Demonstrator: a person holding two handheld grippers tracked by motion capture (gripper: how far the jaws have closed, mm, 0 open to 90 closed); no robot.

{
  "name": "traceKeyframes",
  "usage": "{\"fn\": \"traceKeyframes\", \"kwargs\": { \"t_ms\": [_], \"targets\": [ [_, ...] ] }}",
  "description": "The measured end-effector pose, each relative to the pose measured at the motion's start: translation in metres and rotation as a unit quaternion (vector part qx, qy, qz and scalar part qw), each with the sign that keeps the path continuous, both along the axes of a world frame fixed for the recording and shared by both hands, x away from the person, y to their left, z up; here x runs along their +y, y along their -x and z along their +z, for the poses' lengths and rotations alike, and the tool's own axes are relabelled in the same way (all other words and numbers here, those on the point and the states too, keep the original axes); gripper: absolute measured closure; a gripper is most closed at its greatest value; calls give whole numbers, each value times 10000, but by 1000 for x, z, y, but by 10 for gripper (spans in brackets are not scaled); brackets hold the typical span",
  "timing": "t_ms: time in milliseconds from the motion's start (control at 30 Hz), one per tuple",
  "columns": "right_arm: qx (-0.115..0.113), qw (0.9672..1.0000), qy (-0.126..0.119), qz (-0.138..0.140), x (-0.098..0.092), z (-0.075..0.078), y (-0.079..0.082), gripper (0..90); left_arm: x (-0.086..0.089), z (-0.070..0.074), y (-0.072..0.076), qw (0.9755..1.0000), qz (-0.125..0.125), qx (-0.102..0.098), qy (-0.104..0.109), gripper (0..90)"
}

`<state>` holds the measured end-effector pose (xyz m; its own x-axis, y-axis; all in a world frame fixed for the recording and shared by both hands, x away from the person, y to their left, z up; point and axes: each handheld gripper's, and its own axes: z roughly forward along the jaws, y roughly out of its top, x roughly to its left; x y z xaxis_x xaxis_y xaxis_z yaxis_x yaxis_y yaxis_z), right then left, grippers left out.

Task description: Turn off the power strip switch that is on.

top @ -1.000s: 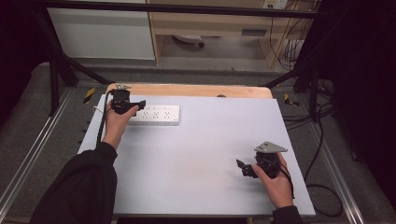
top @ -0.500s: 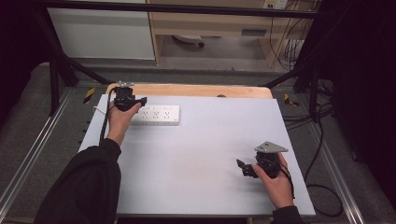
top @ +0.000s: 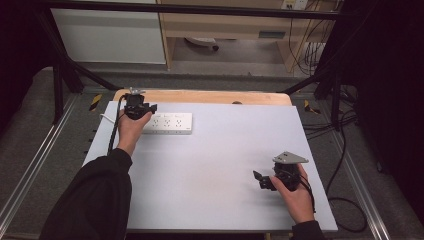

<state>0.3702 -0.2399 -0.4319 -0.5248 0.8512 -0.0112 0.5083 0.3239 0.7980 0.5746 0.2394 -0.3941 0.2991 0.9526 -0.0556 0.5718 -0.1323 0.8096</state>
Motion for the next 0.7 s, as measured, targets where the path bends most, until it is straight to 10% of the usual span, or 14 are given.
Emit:
{"fn": "traceKeyframes", "kwargs": {
  "t_ms": [700],
  "targets": [
    [-26, 10000, -52, -39, -2, 1, 0, 53, 7, -4, -1, 9999, -53, -12, 109, 898]
  ]
}}
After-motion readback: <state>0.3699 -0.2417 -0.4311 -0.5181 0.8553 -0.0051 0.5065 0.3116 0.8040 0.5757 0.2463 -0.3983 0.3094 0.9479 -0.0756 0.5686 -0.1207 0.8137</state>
